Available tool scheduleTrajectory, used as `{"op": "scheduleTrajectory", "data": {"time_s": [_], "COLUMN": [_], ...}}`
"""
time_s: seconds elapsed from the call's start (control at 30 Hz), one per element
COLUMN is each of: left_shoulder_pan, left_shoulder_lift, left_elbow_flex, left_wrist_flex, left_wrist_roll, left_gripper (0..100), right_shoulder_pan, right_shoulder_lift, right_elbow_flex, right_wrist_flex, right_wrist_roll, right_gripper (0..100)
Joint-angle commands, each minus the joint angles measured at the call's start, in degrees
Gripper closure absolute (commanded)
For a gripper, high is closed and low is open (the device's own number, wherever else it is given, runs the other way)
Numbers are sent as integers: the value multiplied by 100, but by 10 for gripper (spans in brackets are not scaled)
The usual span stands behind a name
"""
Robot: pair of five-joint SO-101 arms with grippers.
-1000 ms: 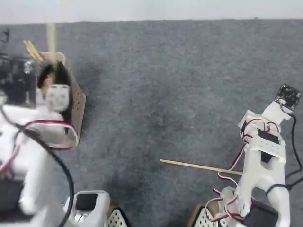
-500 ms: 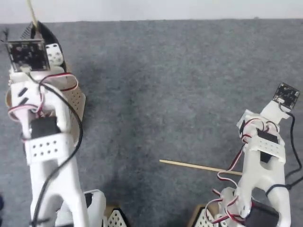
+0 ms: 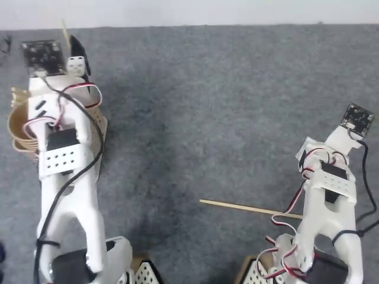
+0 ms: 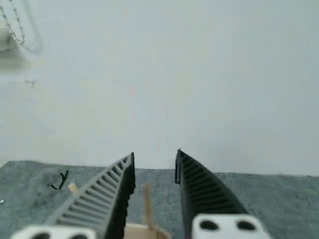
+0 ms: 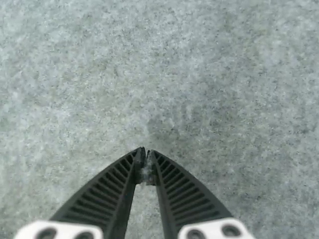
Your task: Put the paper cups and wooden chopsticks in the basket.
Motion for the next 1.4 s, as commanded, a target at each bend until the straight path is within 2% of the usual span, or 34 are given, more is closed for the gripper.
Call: {"op": "scheduleTrajectory", "data": {"time_s": [0.0,0.13,0.2,0.27,0.37,0.57,0.67,0.8,0.9,1.03,1.17,1.27,1.37], "left_shoulder_pan": [-237,-264,-141,255,1187,3851,4765,5565,5925,6268,6954,7455,7657], "left_shoulder_lift": [-325,-413,-677,-1134,-1960,-2989,-2831,-1916,-905,273,1081,1582,2057], "left_elbow_flex": [-22,31,31,48,40,75,84,84,48,13,4,-207,-479], "left_wrist_flex": [-44,88,545,1327,2699,4949,5521,5837,5820,5345,4888,4905,4958], "left_wrist_roll": [167,185,193,158,-53,-1960,-1996,-1987,-1996,-2022,-2215,-2277,-2268], "left_gripper": [852,852,852,851,849,851,852,852,852,852,852,852,852], "right_shoulder_pan": [-75,-75,-75,-75,-48,136,330,549,857,1174,1270,1270,1262], "right_shoulder_lift": [-136,-136,-136,-136,-136,-189,-189,-198,-198,-198,-198,-198,-198], "right_elbow_flex": [-88,-88,-88,-88,-88,-88,-88,-88,-105,-114,-123,-88,-79], "right_wrist_flex": [-92,-92,-92,-92,-92,-92,-92,-92,-92,-101,-145,-286,-286], "right_wrist_roll": [88,88,88,88,88,53,26,-26,-431,-818,-862,-862,-862], "right_gripper": [991,991,991,991,991,991,991,991,991,991,990,990,990]}}
